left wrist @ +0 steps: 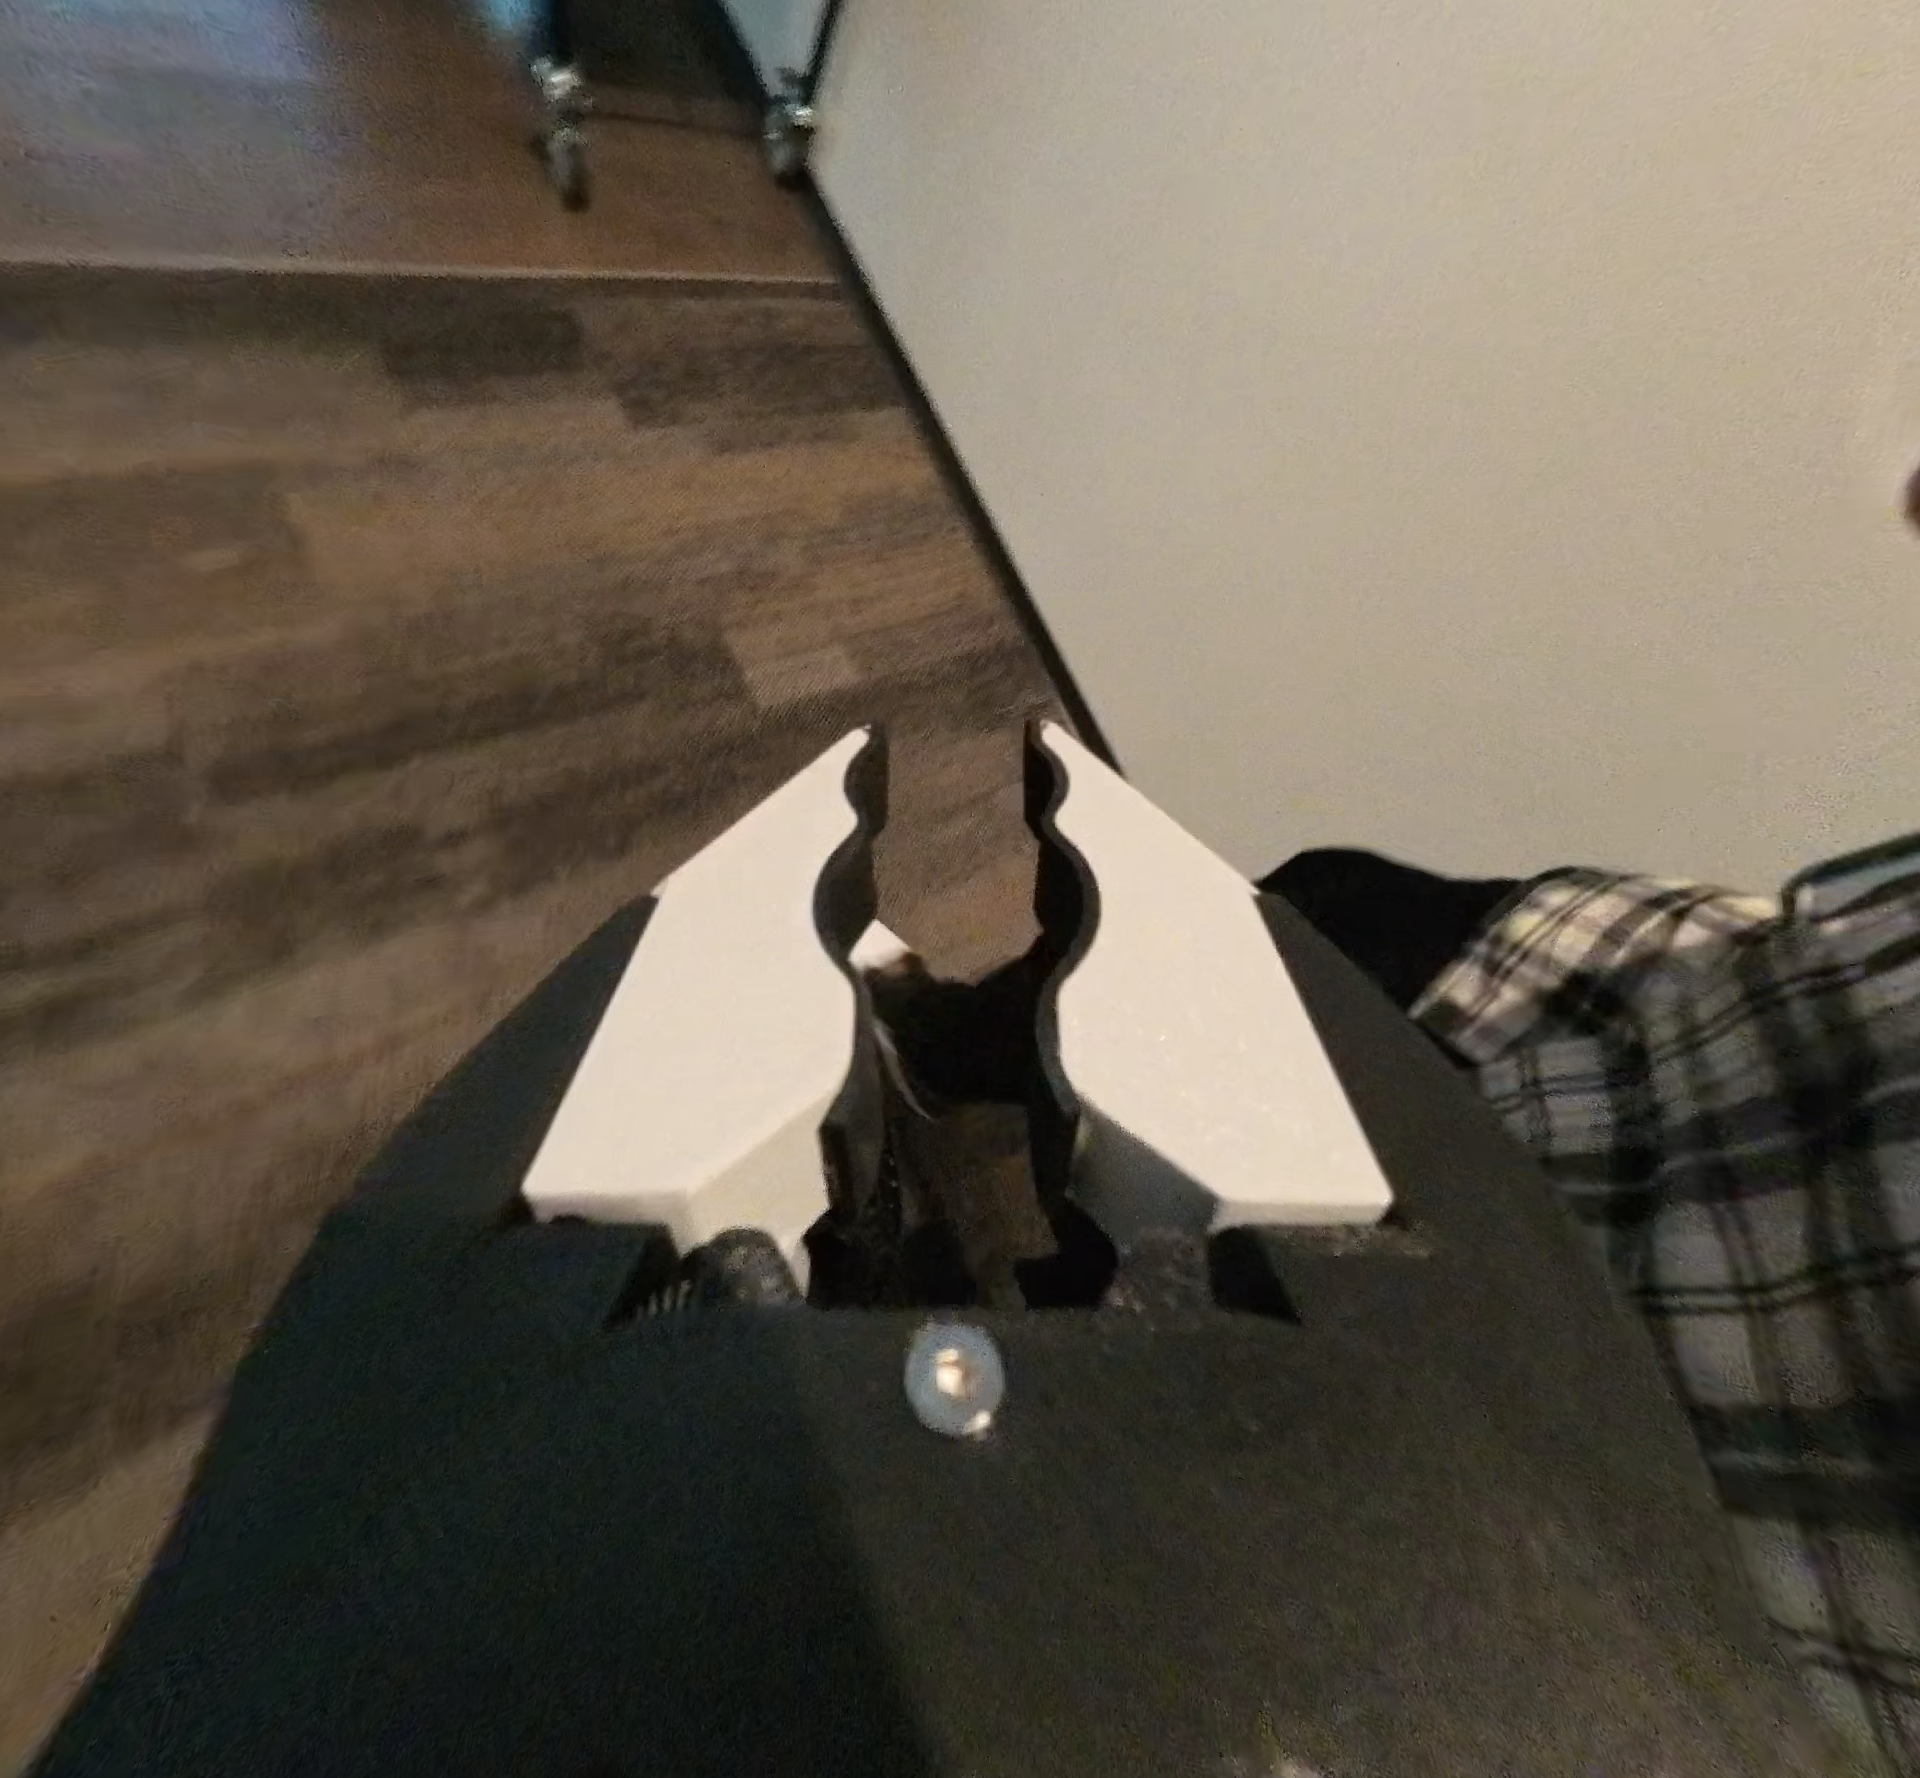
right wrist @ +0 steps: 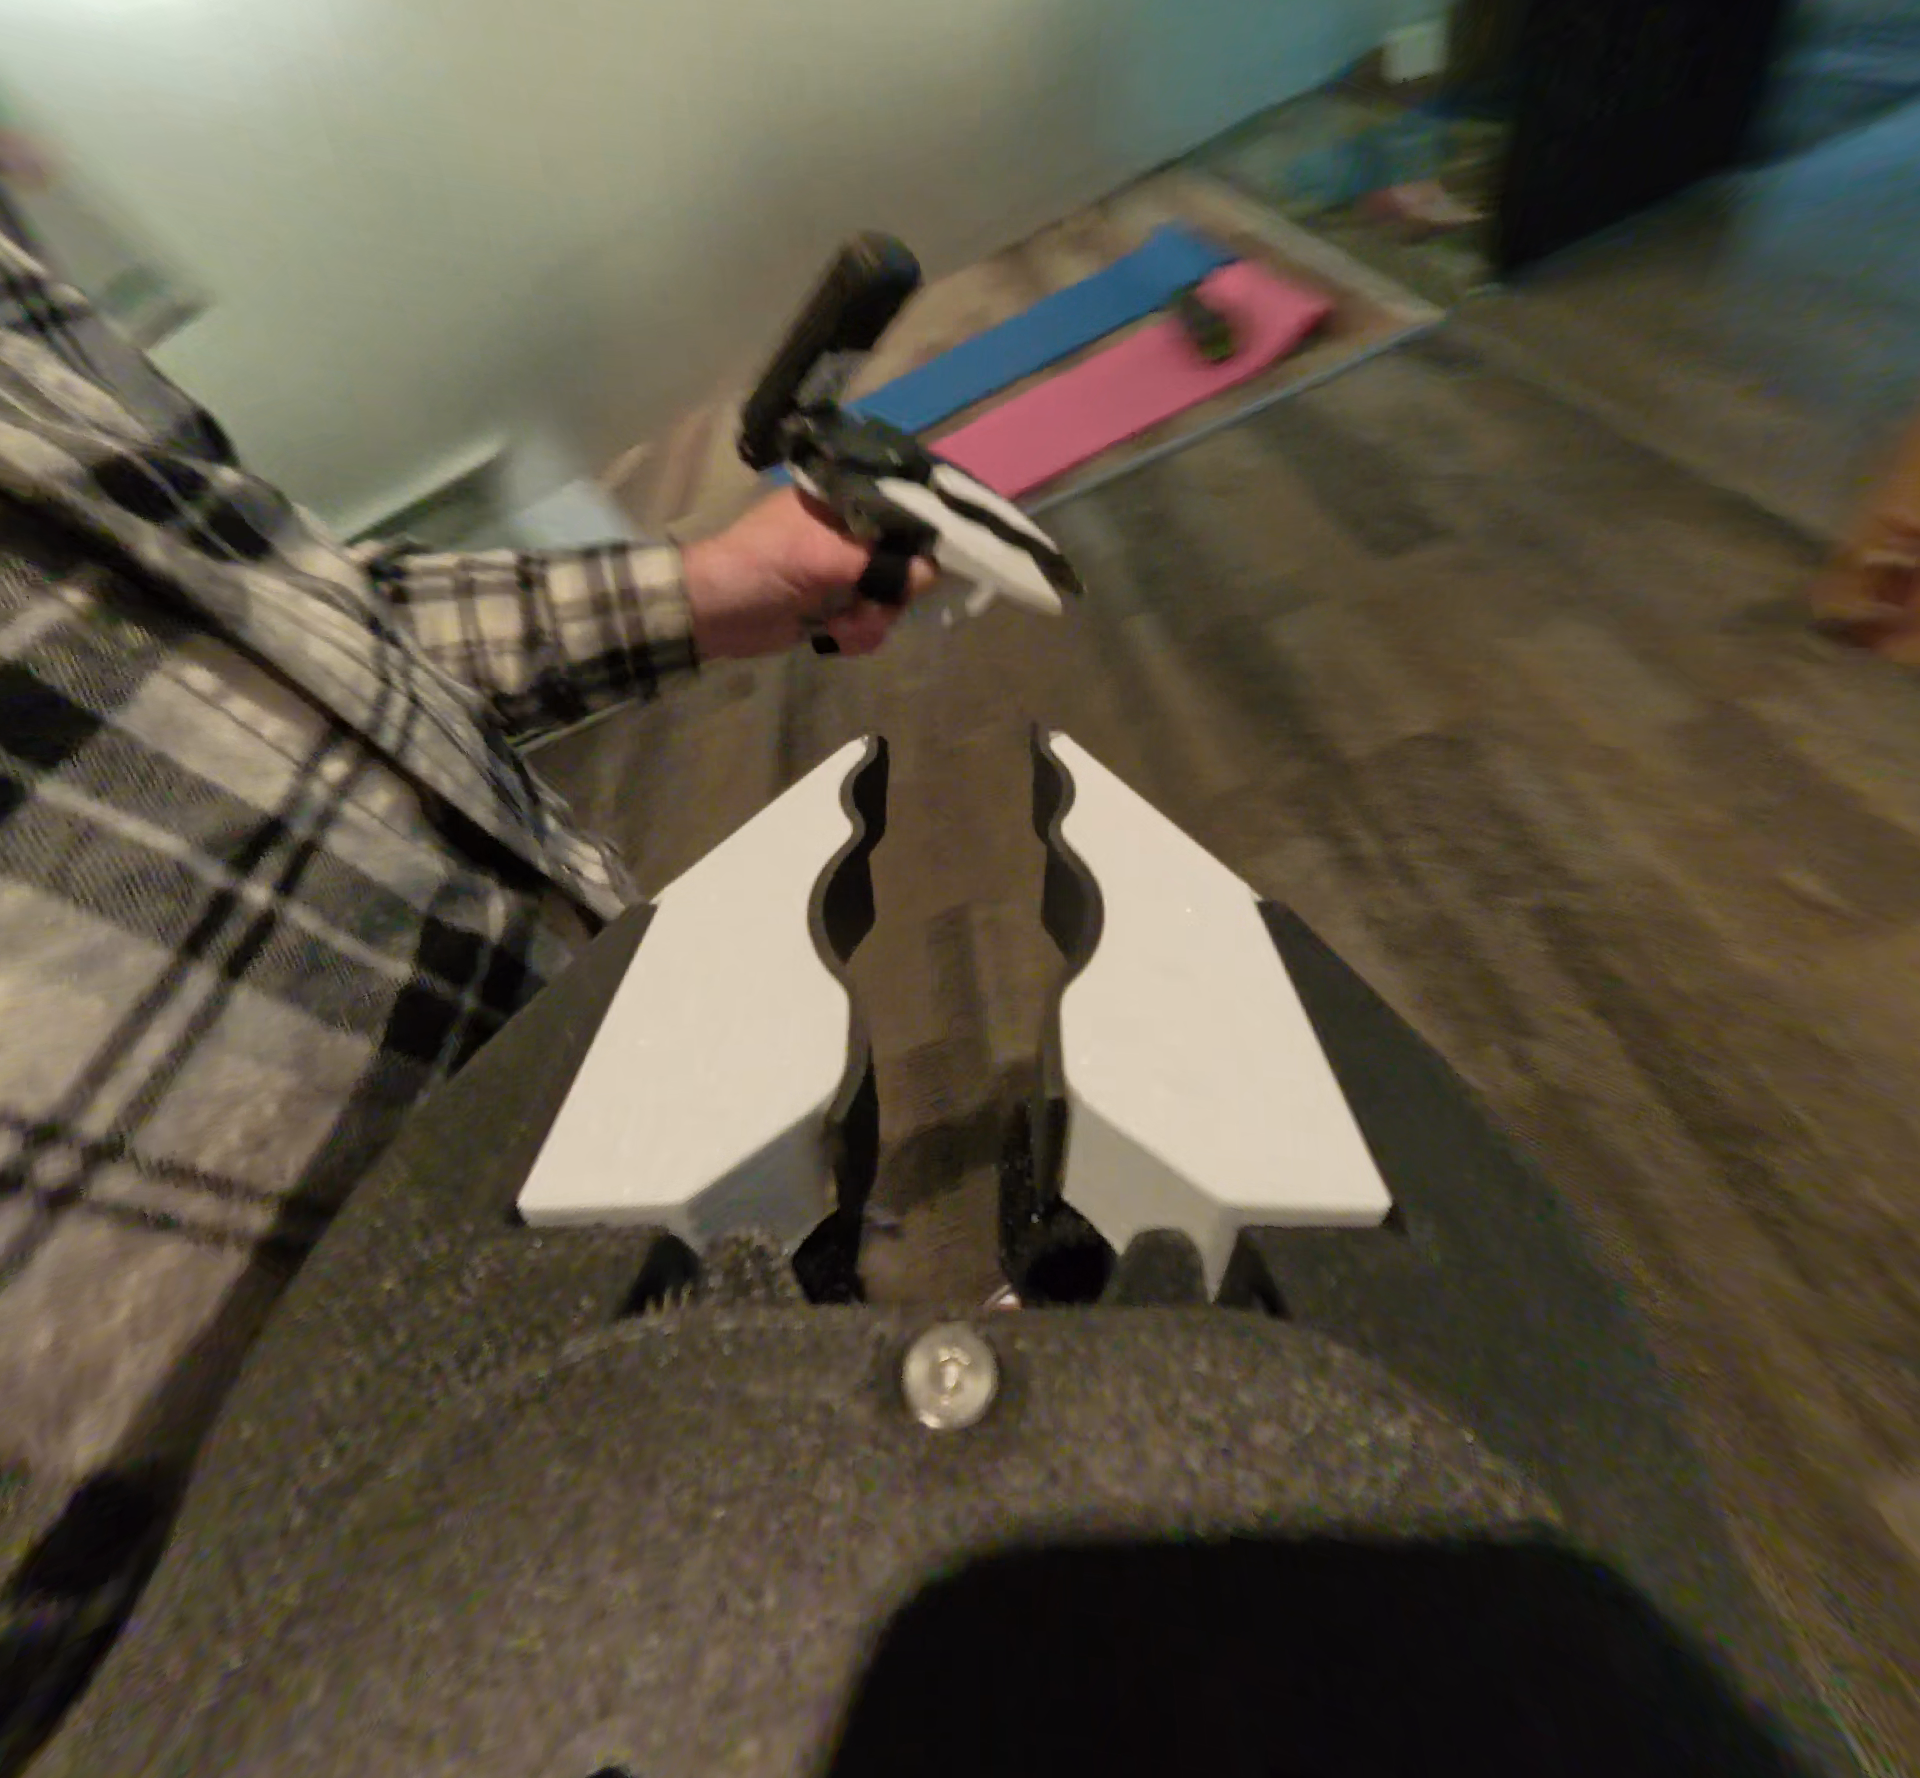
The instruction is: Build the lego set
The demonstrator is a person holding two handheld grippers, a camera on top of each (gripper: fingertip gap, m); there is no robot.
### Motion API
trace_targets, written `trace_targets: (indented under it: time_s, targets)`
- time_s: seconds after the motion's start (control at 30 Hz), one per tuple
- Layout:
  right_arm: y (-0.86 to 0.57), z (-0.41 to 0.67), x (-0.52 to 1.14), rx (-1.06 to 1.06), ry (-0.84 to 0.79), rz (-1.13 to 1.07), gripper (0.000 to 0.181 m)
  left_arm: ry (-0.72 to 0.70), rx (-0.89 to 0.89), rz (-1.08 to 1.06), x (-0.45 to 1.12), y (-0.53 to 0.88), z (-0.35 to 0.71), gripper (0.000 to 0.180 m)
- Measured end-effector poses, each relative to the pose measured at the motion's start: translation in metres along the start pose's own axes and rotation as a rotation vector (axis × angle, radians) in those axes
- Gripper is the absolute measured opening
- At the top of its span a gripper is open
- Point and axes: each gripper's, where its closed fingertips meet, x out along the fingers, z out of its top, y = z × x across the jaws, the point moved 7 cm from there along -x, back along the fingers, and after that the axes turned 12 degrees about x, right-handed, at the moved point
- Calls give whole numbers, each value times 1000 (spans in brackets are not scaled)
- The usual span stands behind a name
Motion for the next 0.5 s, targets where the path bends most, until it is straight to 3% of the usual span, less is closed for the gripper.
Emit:
trace_targets:
  time_s: [0.23, 0.33, 0.5]
  targets:
    - [-224, 86, -18, 181, -154, -93, 24, 7, 11, -204, 207, 94, 143, 17]
    - [-315, 181, -9, 104, -106, -59, 25, 5, -63, -276, 276, 125, 209, 14]
    - [-439, 354, 18, -139, -60, -31, 26, 109, 143, -174, 336, 224, 321, 16]
